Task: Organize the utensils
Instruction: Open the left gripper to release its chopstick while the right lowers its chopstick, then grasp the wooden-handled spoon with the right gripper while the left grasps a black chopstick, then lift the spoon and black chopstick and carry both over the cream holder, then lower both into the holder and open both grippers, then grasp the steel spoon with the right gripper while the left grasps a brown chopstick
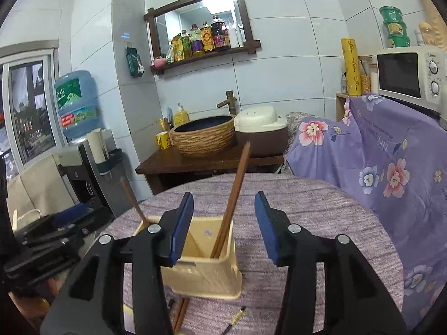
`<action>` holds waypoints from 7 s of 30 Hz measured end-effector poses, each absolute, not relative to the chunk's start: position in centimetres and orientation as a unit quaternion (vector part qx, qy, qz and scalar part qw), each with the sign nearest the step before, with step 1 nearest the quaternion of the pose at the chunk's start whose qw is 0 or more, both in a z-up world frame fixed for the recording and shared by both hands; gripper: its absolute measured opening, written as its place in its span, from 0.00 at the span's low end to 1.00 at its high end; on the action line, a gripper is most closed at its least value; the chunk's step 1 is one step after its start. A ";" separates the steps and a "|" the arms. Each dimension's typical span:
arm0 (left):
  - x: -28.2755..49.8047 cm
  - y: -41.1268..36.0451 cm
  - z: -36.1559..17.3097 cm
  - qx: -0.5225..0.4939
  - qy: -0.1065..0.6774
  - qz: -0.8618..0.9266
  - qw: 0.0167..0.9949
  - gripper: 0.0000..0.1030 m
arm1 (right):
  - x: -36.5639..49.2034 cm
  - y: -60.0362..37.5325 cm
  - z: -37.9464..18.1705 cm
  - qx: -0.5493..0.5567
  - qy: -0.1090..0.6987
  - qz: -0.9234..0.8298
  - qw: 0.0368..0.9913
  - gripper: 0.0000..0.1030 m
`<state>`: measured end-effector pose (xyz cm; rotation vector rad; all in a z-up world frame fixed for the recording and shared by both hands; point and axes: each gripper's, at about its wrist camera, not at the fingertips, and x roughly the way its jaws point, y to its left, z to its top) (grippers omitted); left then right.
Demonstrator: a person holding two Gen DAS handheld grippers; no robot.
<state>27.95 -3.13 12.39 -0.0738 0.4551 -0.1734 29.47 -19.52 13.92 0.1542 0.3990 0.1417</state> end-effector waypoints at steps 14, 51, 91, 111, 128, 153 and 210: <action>25.3 -1.1 -1.0 -0.030 0.416 -0.086 0.905 0.46 | 24.7 -17.4 2.3 0.029 0.354 0.060 0.933 0.45; 24.3 -1.1 -5.0 -0.001 0.452 -0.084 0.888 0.10 | 24.2 -11.2 -4.2 -0.004 0.440 0.132 0.888 0.29; 31.4 -2.4 -4.7 0.032 0.459 -0.040 0.887 0.09 | 21.3 -18.7 0.5 0.081 0.361 0.082 0.925 0.16; 25.7 0.5 3.6 -0.068 0.352 -0.091 0.929 0.08 | 19.3 -22.2 2.4 0.087 0.332 0.044 0.938 0.16; 24.0 3.0 9.1 -0.105 0.265 -0.089 0.954 0.08 | 19.2 -23.3 5.7 0.082 0.284 0.033 0.955 0.16; 24.7 3.7 11.7 -0.107 0.241 -0.107 0.959 0.08 | 21.3 -22.8 7.8 0.079 0.279 0.069 0.955 0.16; 29.3 -2.0 11.6 -0.069 0.232 -0.119 0.963 0.50 | 31.6 -17.5 10.8 0.059 0.230 0.088 0.967 0.51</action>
